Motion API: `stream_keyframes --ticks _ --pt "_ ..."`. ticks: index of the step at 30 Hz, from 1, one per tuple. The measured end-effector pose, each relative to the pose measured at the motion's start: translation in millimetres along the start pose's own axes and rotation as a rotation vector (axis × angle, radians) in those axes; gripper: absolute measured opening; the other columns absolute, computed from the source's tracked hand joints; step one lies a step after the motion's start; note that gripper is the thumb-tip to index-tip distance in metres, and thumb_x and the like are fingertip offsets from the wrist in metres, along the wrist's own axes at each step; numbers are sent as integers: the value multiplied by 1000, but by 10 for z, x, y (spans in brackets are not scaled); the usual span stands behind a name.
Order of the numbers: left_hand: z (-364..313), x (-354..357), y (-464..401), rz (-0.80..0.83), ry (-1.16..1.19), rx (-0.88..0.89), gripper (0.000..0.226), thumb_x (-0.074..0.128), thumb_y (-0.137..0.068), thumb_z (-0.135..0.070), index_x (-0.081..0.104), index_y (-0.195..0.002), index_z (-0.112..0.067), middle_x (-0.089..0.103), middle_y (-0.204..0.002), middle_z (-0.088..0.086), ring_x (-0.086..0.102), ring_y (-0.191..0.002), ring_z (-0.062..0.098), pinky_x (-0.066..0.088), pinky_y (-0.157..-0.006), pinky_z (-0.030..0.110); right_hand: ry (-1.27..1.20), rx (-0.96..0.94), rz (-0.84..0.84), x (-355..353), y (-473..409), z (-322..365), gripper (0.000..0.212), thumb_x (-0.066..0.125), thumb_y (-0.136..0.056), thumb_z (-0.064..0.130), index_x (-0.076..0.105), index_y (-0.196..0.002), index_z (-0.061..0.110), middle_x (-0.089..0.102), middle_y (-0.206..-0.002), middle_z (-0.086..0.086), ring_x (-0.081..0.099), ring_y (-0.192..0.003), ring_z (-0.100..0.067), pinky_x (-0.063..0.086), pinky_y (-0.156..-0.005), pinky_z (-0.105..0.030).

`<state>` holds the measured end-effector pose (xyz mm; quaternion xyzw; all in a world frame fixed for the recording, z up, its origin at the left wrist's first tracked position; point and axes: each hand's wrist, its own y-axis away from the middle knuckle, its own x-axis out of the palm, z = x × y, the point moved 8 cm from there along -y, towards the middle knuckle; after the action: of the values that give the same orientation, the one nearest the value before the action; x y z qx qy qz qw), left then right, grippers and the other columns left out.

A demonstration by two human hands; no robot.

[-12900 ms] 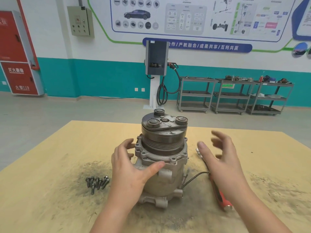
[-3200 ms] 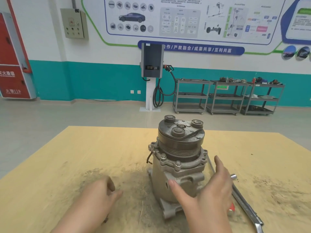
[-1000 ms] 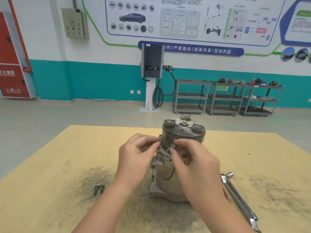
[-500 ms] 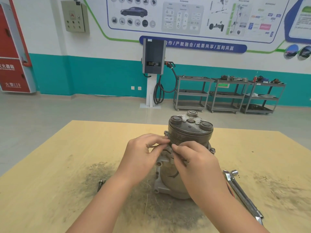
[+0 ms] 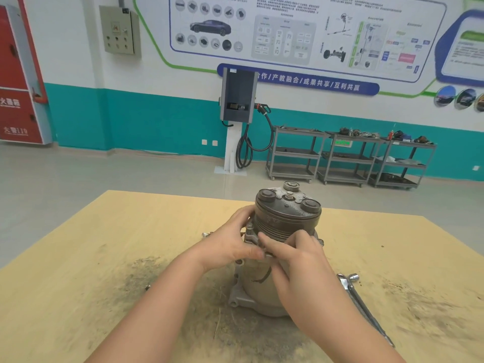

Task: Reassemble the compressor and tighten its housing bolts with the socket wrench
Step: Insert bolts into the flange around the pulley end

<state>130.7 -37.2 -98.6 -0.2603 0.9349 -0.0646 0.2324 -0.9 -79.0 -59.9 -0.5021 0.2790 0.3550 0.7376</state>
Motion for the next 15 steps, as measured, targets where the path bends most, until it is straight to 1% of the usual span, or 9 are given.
stream_keyframes --ticks 1,3,5,7,9,11,12,13,15 --pt "23 -14 -10 -20 -60 14 99 82 -47 -55 34 -134 -48 40 -135 -27 47 -122 -6 46 -99 23 -97 10 -30 -42 12 -7 48 55 -95 18 52 -132 48 38 -91 17 39 -94 -2 40 -82 -18" --pt "59 -29 -14 -50 -113 18 98 85 -45 -62 33 -128 -57 35 -137 -32 37 -126 -16 36 -111 24 -292 62 -226 -201 147 -89 44 62 -89 8 66 -117 41 49 -87 17 50 -85 1 37 -74 -8" --pt "66 -33 6 -96 -127 8 104 81 -40 -76 32 -130 -58 32 -137 -38 33 -129 -17 31 -111 22 -434 214 -433 -249 377 -279 44 65 -84 4 65 -100 45 55 -82 12 56 -78 -4 40 -68 -11" --pt "63 -17 43 -151 -124 -10 113 78 -38 -82 33 -137 -52 32 -136 -41 33 -127 -21 31 -109 22 -569 411 -529 -76 610 -441 47 71 -77 1 57 -96 42 57 -91 5 59 -86 -14 47 -72 -24" --pt "33 13 101 -213 -134 -33 120 77 -37 -83 33 -142 -43 34 -134 -39 35 -123 -21 34 -111 24 -570 600 -503 175 778 -495 66 81 -66 -1 52 -115 32 52 -115 -9 53 -109 -29 48 -89 -40" --pt "-26 58 161 -296 -178 -62 121 77 -40 -78 32 -144 -36 35 -137 -28 37 -127 -10 35 -114 32 -490 726 -350 431 823 -458 106 91 -56 9 34 -145 12 37 -141 -21 34 -133 -33 32 -107 -46" --pt "-70 93 196 -351 -220 -76 122 75 -44 -77 30 -147 -32 33 -142 -21 35 -132 -2 32 -116 36 -479 738 -293 525 806 -424 122 93 -53 17 20 -151 6 26 -150 -23 24 -140 -32 24 -112 -45" --pt "-116 142 236 -405 -263 -93 123 73 -46 -77 26 -149 -29 30 -146 -15 31 -137 5 30 -117 38 -476 733 -253 587 763 -389 131 94 -54 23 10 -152 3 17 -155 -25 16 -144 -33 18 -114 -43" --pt "-198 273 318 -489 -357 -147 127 63 -50 -84 17 -152 -26 21 -149 -11 23 -140 12 24 -118 38 -522 718 -208 652 635 -324 127 86 -65 31 -1 -152 1 4 -158 -25 5 -148 -34 12 -117 -42"
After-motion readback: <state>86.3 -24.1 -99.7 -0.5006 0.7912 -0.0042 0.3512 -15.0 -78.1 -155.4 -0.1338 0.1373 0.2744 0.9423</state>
